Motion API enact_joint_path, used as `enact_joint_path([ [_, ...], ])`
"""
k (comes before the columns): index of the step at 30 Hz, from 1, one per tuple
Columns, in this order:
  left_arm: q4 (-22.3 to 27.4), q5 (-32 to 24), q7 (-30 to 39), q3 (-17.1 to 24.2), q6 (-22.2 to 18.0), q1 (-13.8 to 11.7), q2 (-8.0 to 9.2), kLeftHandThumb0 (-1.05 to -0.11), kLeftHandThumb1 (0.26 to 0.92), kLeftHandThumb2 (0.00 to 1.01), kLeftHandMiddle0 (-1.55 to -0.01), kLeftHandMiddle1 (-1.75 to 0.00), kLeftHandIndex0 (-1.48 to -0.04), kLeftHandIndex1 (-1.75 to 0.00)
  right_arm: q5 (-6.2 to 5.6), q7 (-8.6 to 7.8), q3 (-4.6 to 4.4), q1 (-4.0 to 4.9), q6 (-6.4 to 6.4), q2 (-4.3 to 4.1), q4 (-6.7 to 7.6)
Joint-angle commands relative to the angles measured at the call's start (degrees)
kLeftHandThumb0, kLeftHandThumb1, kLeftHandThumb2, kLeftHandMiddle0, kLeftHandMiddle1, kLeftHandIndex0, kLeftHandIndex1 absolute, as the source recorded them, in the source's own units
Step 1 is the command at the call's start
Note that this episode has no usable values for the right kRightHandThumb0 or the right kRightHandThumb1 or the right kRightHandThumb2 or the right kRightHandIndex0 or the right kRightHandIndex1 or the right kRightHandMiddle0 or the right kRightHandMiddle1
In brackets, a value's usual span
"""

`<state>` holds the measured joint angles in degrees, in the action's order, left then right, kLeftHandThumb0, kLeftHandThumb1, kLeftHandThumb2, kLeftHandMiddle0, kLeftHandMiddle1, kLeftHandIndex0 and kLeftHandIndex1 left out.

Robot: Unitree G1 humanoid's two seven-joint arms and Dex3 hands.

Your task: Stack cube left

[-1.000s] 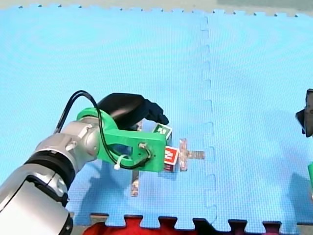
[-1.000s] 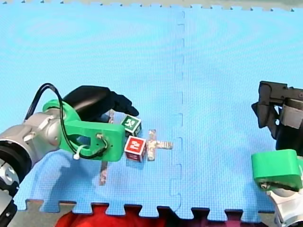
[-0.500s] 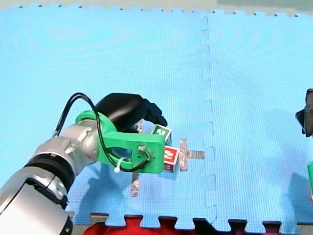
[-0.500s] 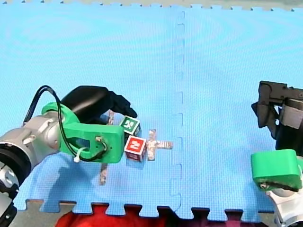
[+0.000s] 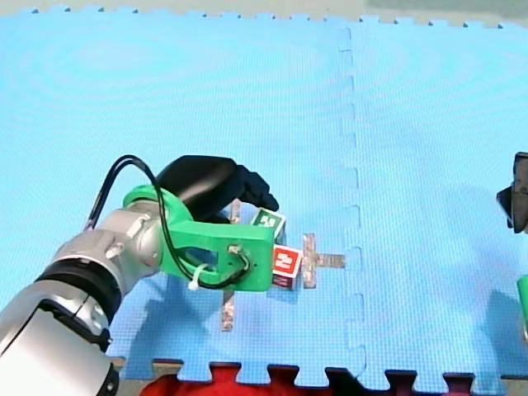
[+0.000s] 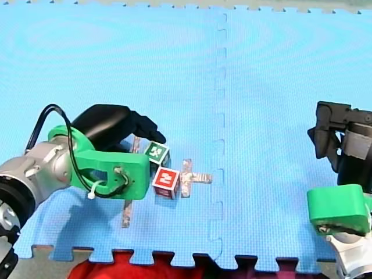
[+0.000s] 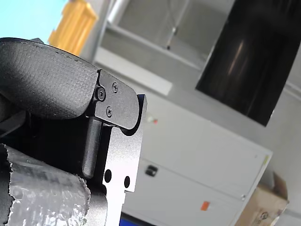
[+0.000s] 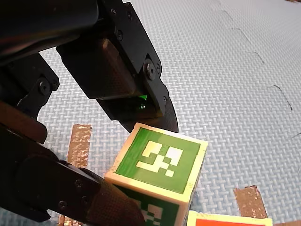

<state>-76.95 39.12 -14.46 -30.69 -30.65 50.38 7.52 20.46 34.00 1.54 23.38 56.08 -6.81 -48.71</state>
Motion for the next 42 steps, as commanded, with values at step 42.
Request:
enact_joint_path([
  [42,4.49,-13.21,16.65,8.94,-17.05,7.58,7.67,-0.44,0.822,0.0,-0.92,-1.75,-1.28,-0.01,-0.97,-0.47,0.37,1.11,1.14,-0.18,-2.83],
])
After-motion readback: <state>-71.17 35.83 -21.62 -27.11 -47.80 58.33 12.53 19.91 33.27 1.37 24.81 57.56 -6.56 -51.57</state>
